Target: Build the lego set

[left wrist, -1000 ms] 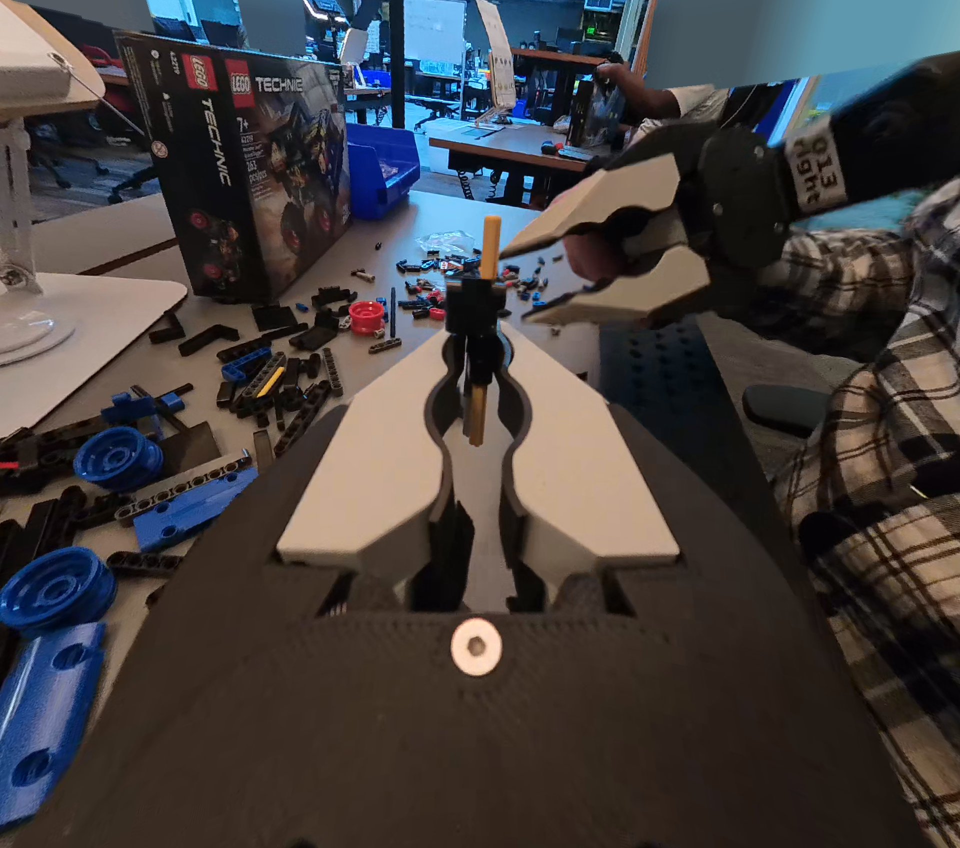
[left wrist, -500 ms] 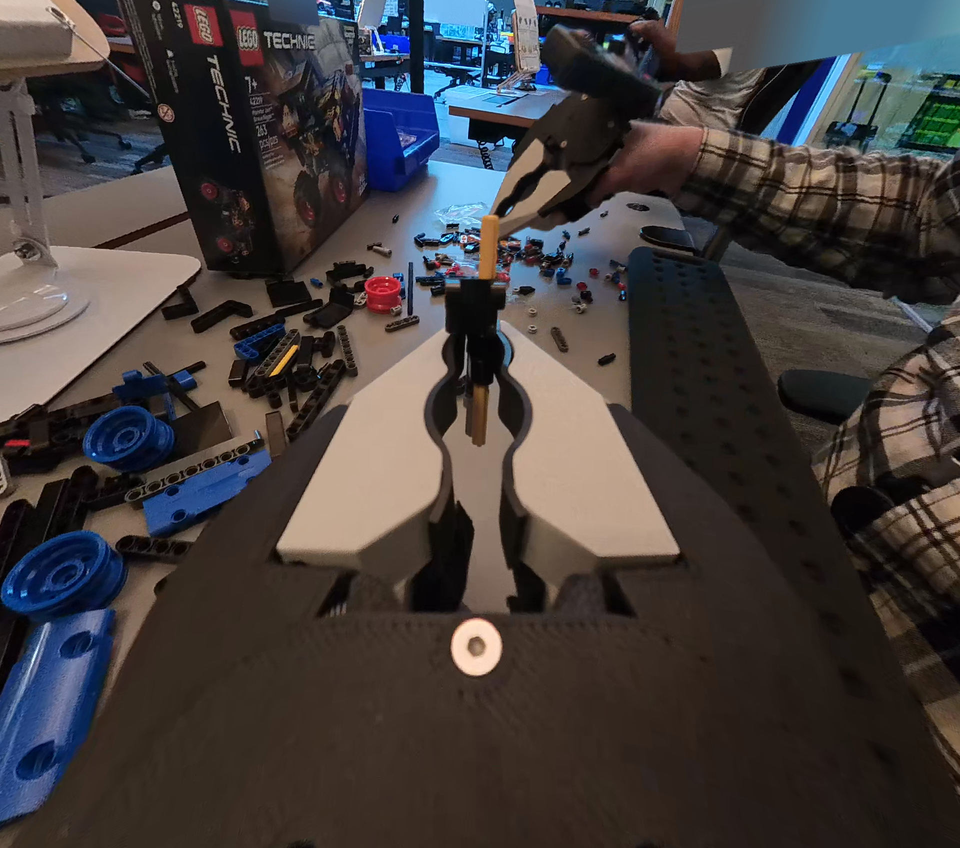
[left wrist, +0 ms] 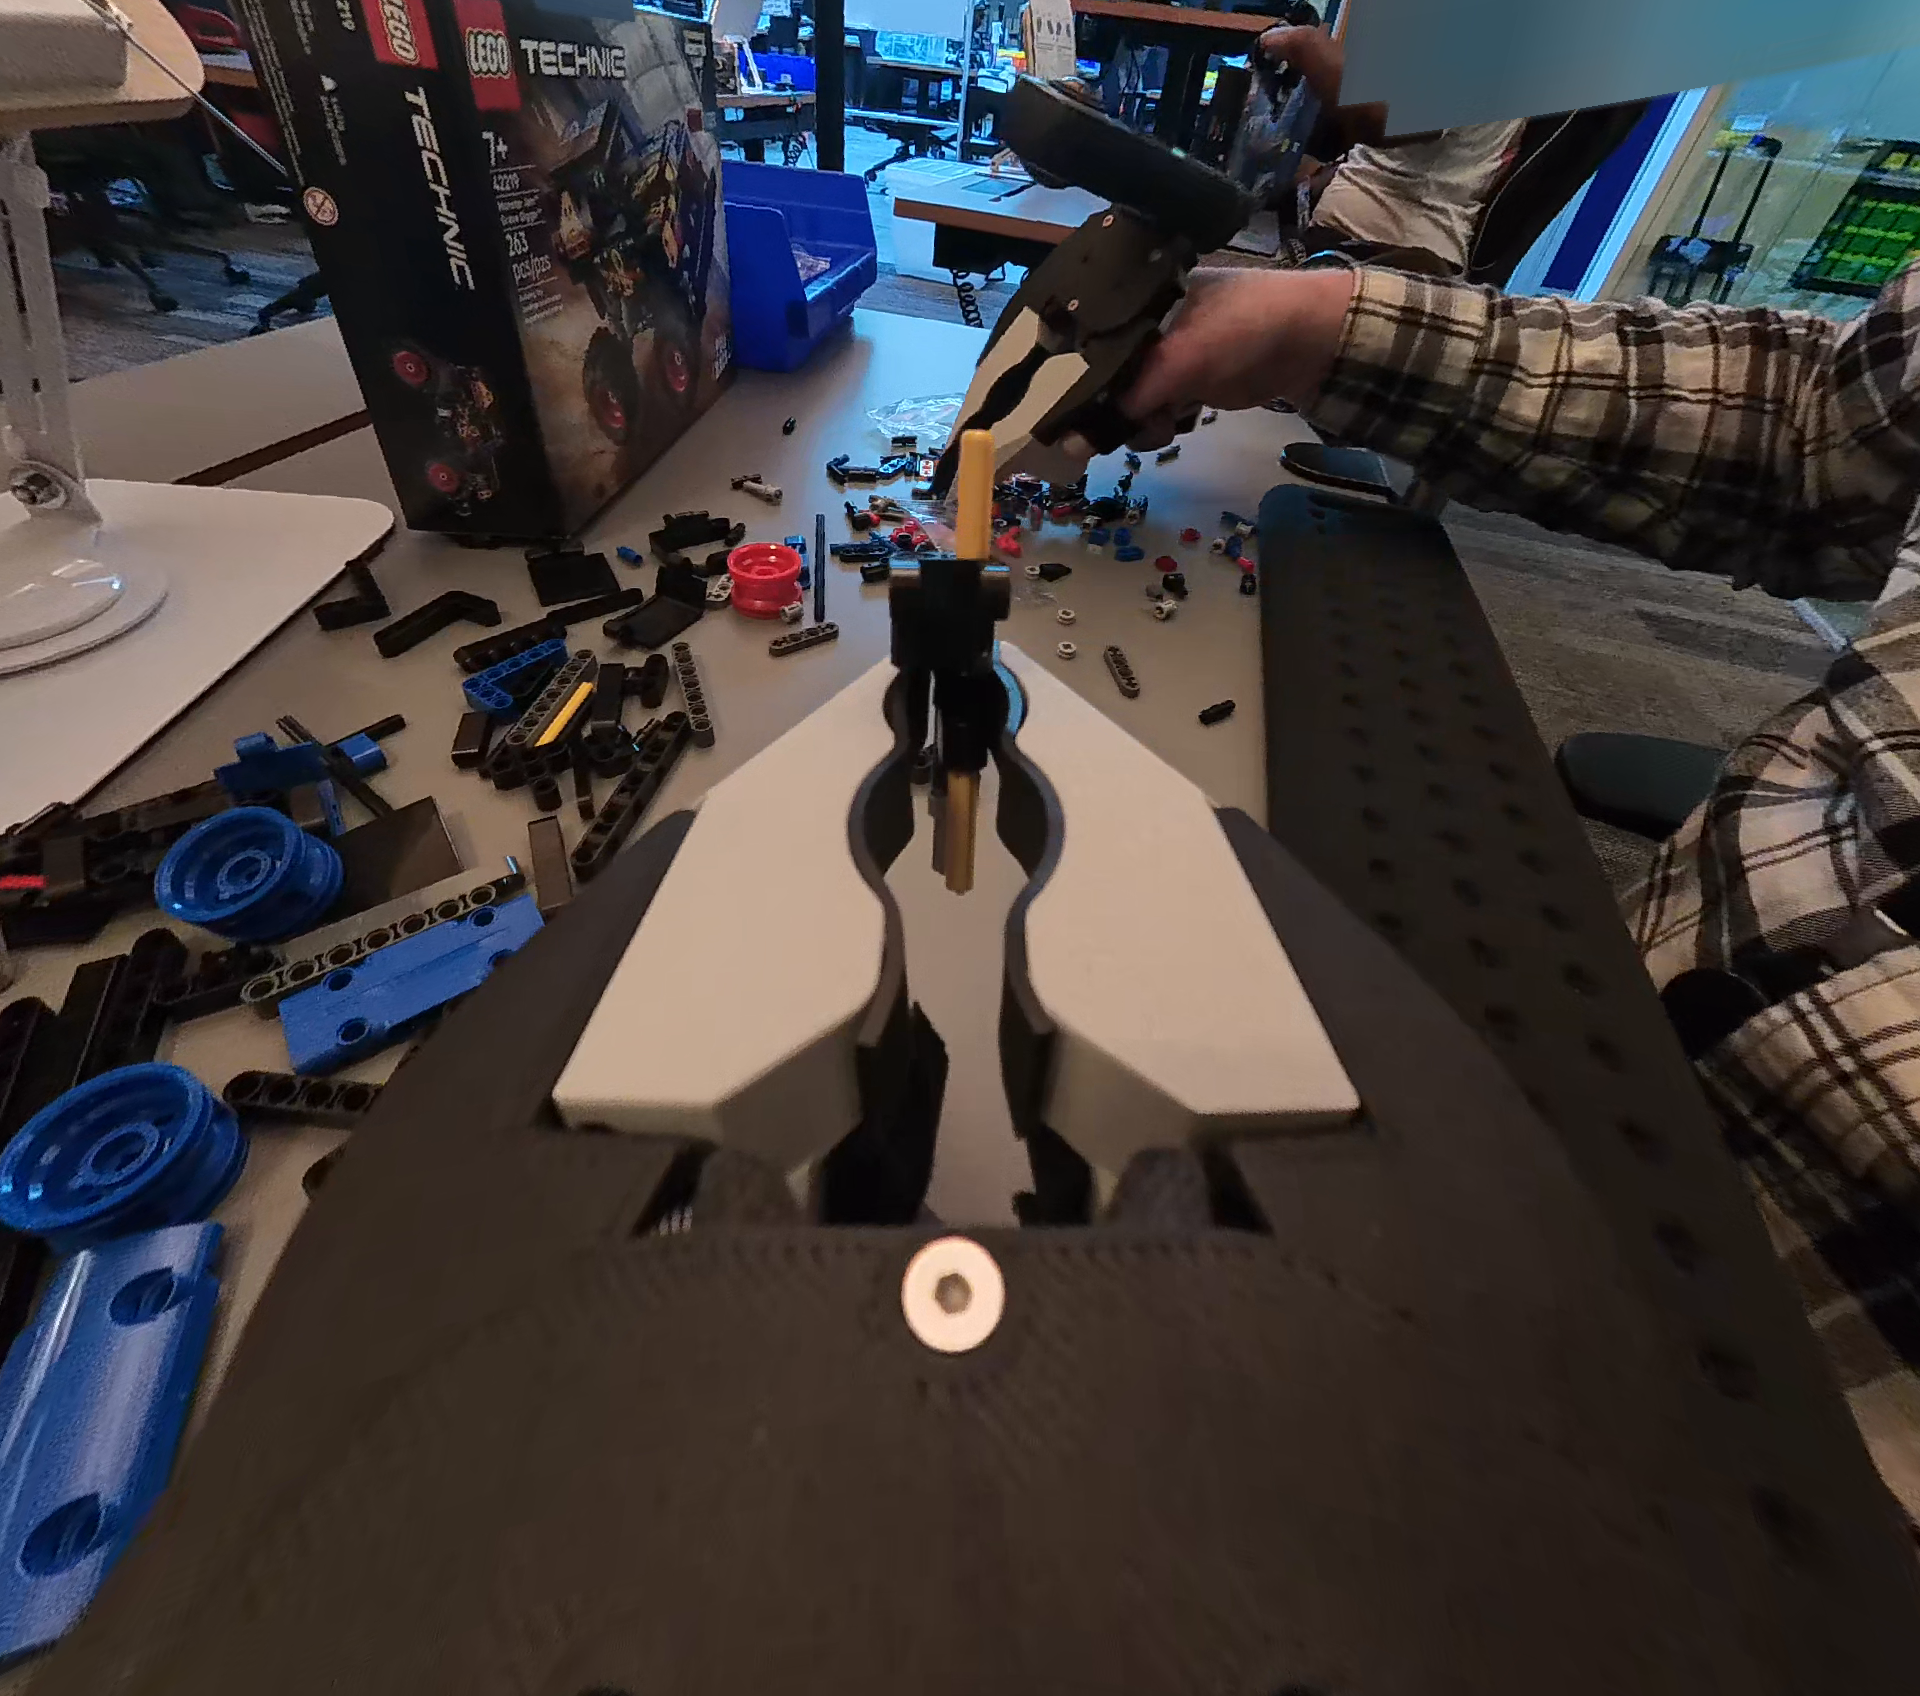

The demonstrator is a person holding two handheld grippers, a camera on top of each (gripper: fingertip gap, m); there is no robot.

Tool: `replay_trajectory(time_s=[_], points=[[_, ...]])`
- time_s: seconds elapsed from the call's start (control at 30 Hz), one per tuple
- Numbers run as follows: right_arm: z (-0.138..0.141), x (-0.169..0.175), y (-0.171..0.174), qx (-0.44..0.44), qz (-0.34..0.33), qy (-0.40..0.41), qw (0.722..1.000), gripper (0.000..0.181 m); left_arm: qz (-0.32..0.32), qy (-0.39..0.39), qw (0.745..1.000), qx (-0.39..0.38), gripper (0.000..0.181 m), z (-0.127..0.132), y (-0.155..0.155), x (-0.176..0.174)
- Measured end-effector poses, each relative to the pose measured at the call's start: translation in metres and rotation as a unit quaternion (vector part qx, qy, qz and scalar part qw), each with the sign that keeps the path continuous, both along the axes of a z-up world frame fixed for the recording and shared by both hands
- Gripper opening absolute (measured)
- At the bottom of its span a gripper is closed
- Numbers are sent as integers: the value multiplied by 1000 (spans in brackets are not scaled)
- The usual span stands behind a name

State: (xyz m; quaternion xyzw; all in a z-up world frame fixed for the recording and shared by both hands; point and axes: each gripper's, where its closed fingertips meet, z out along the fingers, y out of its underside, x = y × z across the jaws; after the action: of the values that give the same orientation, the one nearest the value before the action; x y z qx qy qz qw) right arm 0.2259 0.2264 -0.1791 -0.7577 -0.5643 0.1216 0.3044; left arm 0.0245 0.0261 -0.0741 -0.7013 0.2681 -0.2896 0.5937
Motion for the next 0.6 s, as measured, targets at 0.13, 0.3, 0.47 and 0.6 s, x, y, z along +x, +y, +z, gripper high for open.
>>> replay_trajectory(time_s=[0.13,0.3,0.47,0.6], points=[[-1,-4,-1,-21,18,13,1000,5,-1,-1,1000,1,8,1,-1,0],[0,-1,-2,-13,29,18,999,4,3,6,1000,4,8,0,0,-1],[34,-14,-14,60,59,42,996,4,19,15,1000,10,8,0,3,-4],[68,-50,-52,112,124,61,984,4,25,35,999,9,8,-4,4,-4]])
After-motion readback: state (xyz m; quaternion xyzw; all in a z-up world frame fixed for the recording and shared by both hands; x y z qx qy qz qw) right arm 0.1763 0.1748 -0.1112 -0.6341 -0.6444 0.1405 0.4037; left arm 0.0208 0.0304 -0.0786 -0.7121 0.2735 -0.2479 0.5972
